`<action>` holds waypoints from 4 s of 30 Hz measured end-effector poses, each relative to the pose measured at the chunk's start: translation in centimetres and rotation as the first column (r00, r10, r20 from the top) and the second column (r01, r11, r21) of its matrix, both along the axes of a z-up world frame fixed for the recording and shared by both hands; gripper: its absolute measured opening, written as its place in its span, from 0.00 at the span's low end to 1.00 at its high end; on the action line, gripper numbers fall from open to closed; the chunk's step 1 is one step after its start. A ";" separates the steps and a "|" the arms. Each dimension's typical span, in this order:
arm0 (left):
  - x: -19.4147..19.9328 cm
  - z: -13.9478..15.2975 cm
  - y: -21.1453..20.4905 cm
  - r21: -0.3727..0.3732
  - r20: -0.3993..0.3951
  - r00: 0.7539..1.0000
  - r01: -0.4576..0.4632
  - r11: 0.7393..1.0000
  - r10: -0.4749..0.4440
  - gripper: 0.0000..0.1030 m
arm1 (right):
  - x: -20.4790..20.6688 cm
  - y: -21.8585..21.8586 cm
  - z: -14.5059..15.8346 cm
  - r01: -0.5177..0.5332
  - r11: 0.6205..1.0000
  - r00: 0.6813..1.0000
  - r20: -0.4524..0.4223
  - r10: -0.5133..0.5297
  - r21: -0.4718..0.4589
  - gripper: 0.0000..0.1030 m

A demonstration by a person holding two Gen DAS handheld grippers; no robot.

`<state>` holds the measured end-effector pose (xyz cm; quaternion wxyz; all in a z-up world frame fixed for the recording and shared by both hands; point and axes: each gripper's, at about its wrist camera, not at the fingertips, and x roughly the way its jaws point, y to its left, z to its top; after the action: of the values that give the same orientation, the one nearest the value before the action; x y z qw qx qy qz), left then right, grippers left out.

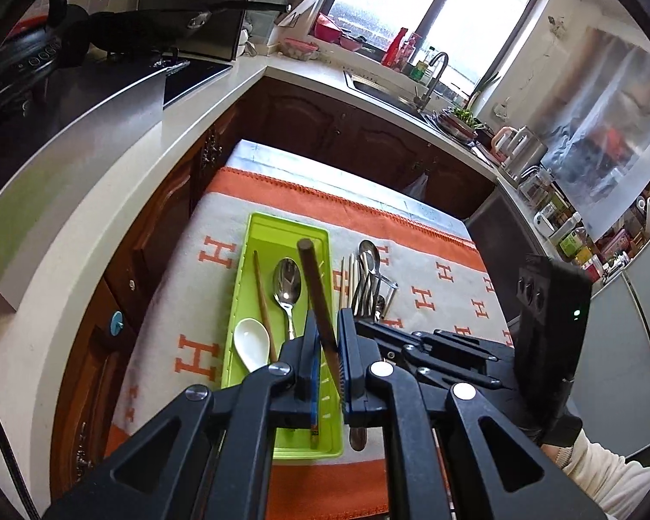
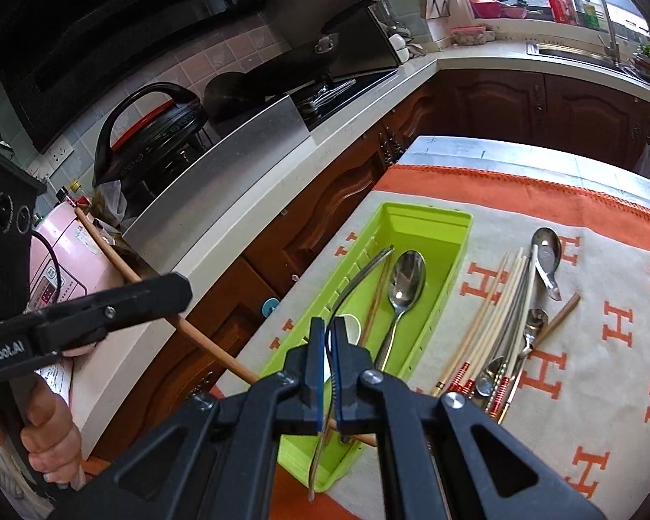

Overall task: Organize utensils
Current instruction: 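Lower the wooden chopstick into the green tray with the left tool while the right tool places the fork, then move both open tools back over the utensil pile, then grasp a metal spoon with the right tool while the left tool grasps a white chopstick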

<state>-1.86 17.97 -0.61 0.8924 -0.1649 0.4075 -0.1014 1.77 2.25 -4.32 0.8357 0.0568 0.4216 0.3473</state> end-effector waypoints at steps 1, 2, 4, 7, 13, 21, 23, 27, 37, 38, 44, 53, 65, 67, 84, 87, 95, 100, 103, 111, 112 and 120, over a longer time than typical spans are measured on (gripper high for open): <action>0.1 0.3 0.2 0.006 0.001 1.000 -0.007 1.000 0.007 0.05 | 0.3 0.5 -0.3 -0.011 1.000 1.000 -0.010 0.011 -0.002 0.02; 0.3 0.6 0.4 0.015 0.000 1.000 -0.013 1.000 0.013 0.04 | 0.5 1.0 -0.6 -0.021 1.000 1.000 -0.023 0.021 -0.003 0.02; 1.0 1.0 0.7 0.049 -0.003 1.000 -0.029 0.998 0.029 0.04 | 1.1 1.8 -1.3 -0.039 0.999 0.998 -0.053 0.039 0.003 0.02; 2.5 1.1 1.1 0.032 -0.019 1.000 -0.019 0.999 0.020 0.04 | 1.9 3.0 -2.2 -0.066 0.998 0.992 -0.103 0.068 0.024 0.02; 7.2 -2.9 0.2 0.075 -0.126 0.992 0.004 0.997 0.005 0.04 | 3.8 4.2 -4.3 -0.042 0.999 0.991 -0.131 0.041 -0.006 0.02; 10.9 -10.0 -1.6 0.091 -0.236 0.972 0.011 0.996 0.011 0.04 | 6.7 2.8 -6.9 0.060 0.993 0.992 -0.108 -0.071 -0.099 0.05; 11.3 -11.4 -1.9 0.095 -0.252 0.968 0.008 0.995 0.016 0.05 | 7.4 2.2 -7.3 0.085 0.991 0.989 -0.110 -0.097 -0.107 0.06; 11.8 -13.1 -2.3 0.095 -0.268 0.963 -0.011 0.995 0.036 0.23 | 8.3 1.4 -7.8 0.103 0.988 0.986 -0.121 -0.117 -0.116 0.07; 10.1 -12.6 -1.3 0.099 -0.166 0.977 -0.121 0.988 0.136 0.60 | 8.6 0.2 -7.8 0.115 0.990 0.983 -0.135 -0.126 -0.086 0.14; 9.9 -12.5 -1.2 0.095 -0.151 0.977 -0.137 0.986 0.150 0.62 | 8.6 0.3 -7.7 0.117 0.989 0.983 -0.133 -0.128 -0.087 0.15; 9.0 -12.1 -0.5 0.106 -0.164 0.973 -0.145 0.984 0.161 0.65 | 8.4 0.3 -7.4 0.118 0.989 0.985 -0.118 -0.128 -0.088 0.21; 7.7 -11.1 -0.4 0.169 -0.182 0.968 -0.142 0.975 0.172 0.65 | 8.8 0.6 -6.4 0.103 0.992 0.988 -0.106 -0.111 -0.076 0.35; 5.5 -9.2 -0.5 0.179 -0.138 0.974 -0.151 0.972 0.177 0.65 | 8.8 1.6 -6.3 0.061 0.989 0.986 -0.147 -0.081 -0.133 0.53; 5.2 -8.9 -0.6 0.171 -0.133 0.976 -0.151 0.974 0.175 0.65 | 8.5 1.8 -6.0 0.053 0.988 0.988 -0.135 -0.072 -0.143 0.54; 3.7 -5.6 -1.3 0.200 -0.073 0.986 -0.134 0.971 0.151 0.65 | 7.0 -1.8 -1.5 0.148 0.973 0.983 -0.078 -0.164 -0.177 0.54; 3.7 -4.6 -2.0 0.214 -0.045 0.991 -0.113 0.970 0.125 0.65 | 6.7 -3.4 0.1 0.178 0.963 0.981 -0.038 -0.190 -0.203 0.54; 5.6 -5.0 -5.5 0.266 -0.035 0.999 -0.004 0.964 0.014 0.71 | 6.5 -6.6 2.4 0.227 0.935 0.973 0.020 -0.231 -0.272 0.52; 8.6 -7.7 -8.2 0.321 -0.078 0.997 0.051 0.946 -0.027 0.71 | 6.9 -8.5 1.7 0.244 0.931 0.967 0.000 -0.254 -0.272 0.51; 10.6 -9.8 -9.3 0.328 -0.123 0.992 0.075 0.942 -0.036 0.71 | 7.2 -9.4 1.1 0.252 0.930 0.964 -0.019 -0.266 -0.268 0.51; 14.7 -13.8 -11.1 0.384 -0.188 0.982 0.081 0.920 -0.008 0.71 | 8.6 -11.7 -0.7 0.278 0.929 0.950 -0.070 -0.303 -0.246 0.46; 15.0 -14.1 -11.1 0.391 -0.193 0.981 0.075 0.917 0.002 0.71 | 8.8 -11.9 -1.0 0.280 0.928 0.949 -0.076 -0.307 -0.245 0.45; 15.7 -14.8 -9.2 0.342 -0.228 0.972 0.023 0.939 0.059 0.71 | 9.6 -13.0 -2.3 0.293 0.928 0.940 -0.106 -0.323 -0.229 0.42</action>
<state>13.87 8.80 -15.41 0.8539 -0.0217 0.5199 -0.0005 11.38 -10.78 -6.61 0.8490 0.0584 0.5002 0.1601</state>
